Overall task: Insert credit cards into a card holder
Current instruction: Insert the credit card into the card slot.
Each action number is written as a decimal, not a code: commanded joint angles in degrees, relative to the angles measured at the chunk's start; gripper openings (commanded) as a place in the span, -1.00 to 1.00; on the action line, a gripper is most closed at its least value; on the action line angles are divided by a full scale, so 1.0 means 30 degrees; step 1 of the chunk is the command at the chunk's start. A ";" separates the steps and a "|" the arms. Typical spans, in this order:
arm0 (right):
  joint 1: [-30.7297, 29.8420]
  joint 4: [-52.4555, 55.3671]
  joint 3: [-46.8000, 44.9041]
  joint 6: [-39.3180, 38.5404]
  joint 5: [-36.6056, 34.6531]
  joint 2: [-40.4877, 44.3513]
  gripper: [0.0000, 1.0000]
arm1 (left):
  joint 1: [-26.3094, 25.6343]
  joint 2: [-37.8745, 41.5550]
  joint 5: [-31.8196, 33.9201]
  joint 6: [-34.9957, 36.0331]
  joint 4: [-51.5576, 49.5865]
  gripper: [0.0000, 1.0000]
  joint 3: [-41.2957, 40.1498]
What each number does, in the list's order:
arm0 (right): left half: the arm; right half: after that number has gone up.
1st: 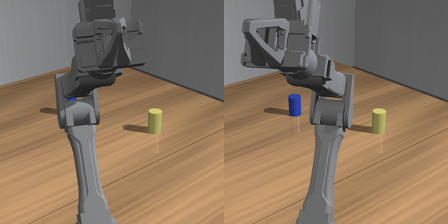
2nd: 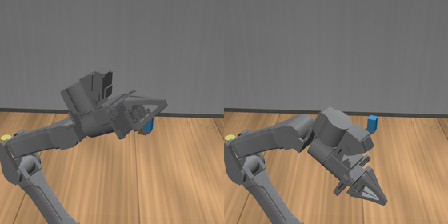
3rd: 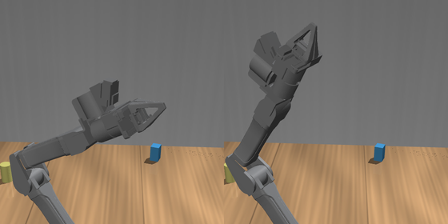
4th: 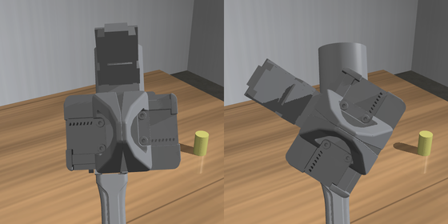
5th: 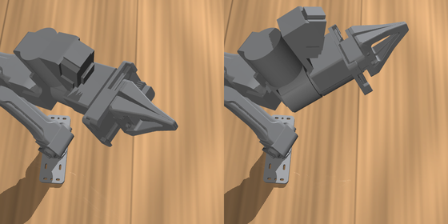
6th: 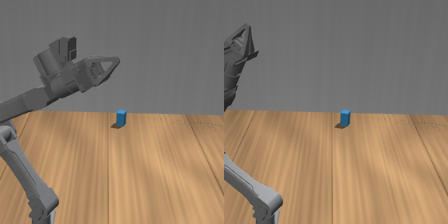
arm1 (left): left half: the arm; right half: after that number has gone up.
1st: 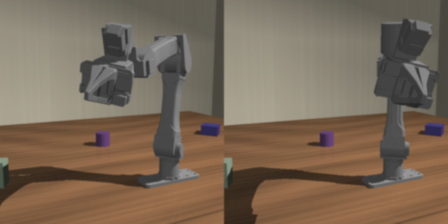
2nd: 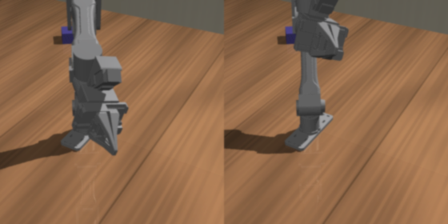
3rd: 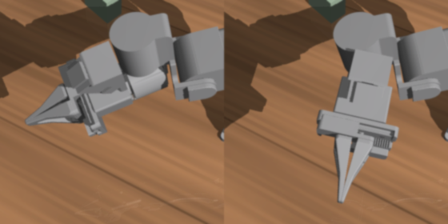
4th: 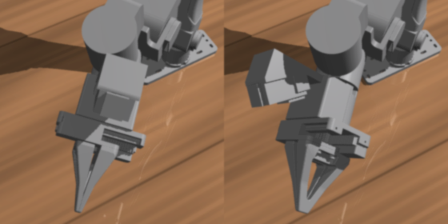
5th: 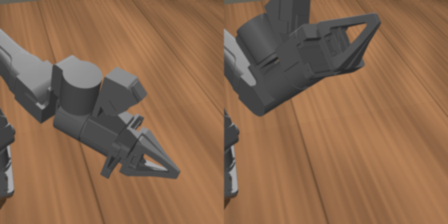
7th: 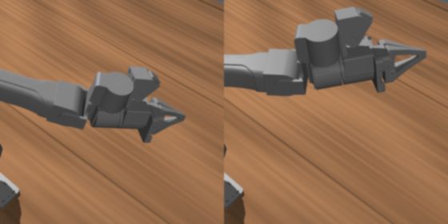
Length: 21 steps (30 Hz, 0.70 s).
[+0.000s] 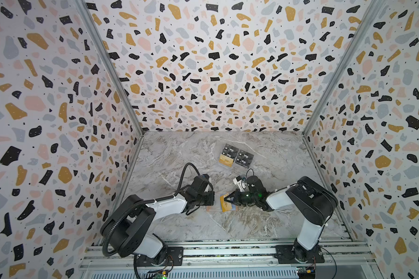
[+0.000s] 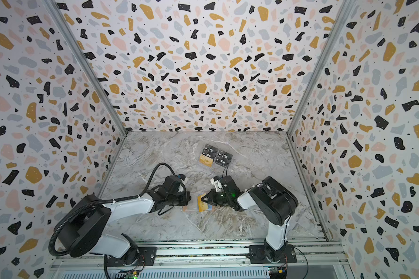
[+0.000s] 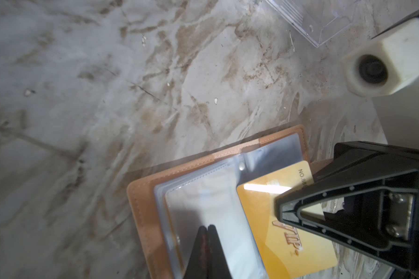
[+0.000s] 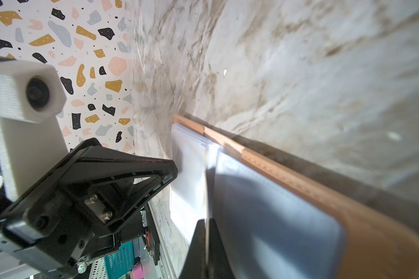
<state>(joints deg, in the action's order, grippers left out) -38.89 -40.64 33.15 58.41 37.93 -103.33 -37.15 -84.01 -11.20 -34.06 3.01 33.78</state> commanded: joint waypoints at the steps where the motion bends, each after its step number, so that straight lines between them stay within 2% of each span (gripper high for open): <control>1: -0.0015 0.0503 -0.0077 -0.0268 -0.0135 0.0547 -1.00 | -0.0069 0.0239 0.0255 0.0163 0.0082 -1.00 -0.0010; 8: 0.0008 0.0438 -0.0398 -0.0145 -0.0537 0.0984 -1.00 | -0.0069 0.0214 0.0218 0.0192 0.0025 -0.99 0.0046; 21: -0.0008 0.0071 0.0080 -0.0188 0.0213 0.0350 -1.00 | -0.0066 0.0239 0.0220 0.0193 -0.0001 -0.98 0.0074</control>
<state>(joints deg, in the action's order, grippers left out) -38.89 -40.49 32.47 58.43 37.87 -102.37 -37.15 -84.01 -11.20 -34.06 2.96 33.78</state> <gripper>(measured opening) 0.045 0.049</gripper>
